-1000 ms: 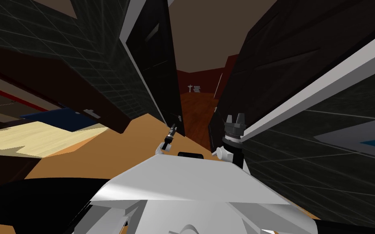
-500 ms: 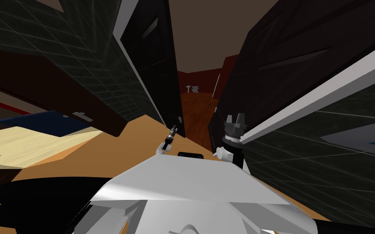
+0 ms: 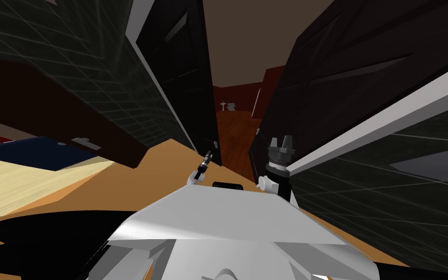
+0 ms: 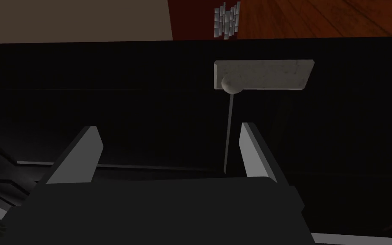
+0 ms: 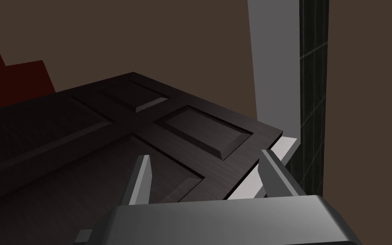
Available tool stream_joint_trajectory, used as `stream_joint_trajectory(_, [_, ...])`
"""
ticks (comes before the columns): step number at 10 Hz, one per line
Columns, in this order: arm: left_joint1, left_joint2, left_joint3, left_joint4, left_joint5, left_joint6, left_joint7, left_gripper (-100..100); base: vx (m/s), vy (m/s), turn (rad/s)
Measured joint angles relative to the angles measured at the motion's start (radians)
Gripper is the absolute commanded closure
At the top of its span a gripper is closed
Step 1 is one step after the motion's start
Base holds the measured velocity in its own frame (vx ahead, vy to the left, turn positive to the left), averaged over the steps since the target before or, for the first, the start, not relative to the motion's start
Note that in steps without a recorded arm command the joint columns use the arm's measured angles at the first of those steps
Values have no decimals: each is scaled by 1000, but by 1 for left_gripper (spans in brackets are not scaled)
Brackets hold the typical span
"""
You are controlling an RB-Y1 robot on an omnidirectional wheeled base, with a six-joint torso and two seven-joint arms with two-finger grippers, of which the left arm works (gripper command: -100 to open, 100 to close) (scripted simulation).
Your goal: Push the door open
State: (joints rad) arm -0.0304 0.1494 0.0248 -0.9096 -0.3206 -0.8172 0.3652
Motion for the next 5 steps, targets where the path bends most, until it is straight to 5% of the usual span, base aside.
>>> stream_joint_trajectory(5, [-41,1,-1,110,-23,-31,14,-100,67,104,-76])
